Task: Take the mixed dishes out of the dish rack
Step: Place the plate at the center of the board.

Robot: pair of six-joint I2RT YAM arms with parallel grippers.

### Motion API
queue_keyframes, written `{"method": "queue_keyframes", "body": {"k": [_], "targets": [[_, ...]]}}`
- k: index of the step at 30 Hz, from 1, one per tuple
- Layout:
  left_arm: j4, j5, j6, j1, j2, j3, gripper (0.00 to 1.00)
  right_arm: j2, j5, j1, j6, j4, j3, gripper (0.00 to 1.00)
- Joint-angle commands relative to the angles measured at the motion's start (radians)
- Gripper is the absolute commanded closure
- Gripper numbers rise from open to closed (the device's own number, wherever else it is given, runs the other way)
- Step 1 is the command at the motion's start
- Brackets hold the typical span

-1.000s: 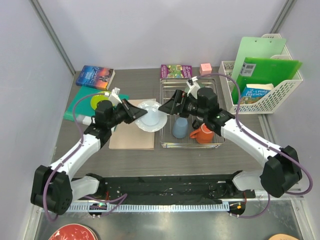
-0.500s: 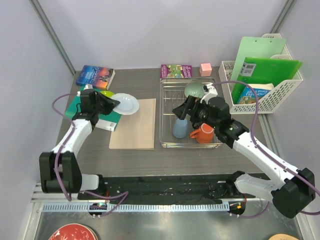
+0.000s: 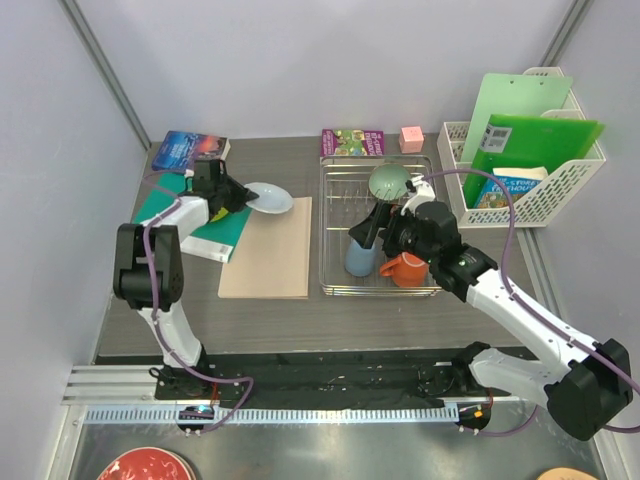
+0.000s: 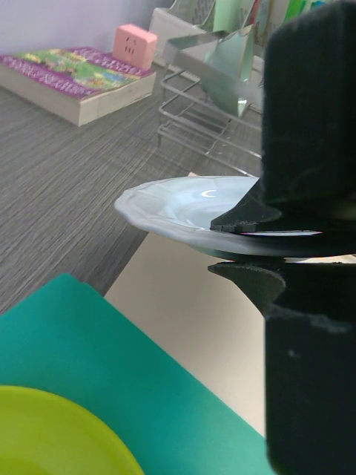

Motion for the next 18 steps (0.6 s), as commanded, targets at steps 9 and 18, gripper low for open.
{"method": "queue_keyframes", "body": {"k": [9, 18], "targets": [[-0.173, -0.081, 0.031, -0.044, 0.131, 0.199, 0.82, -0.031, 0.040, 0.002, -0.039, -0.009, 0.010, 0.03], [-0.329, -0.131, 0.040, -0.047, 0.077, 0.234, 0.48, -0.020, 0.066, 0.001, -0.051, -0.014, 0.004, 0.03]]}}
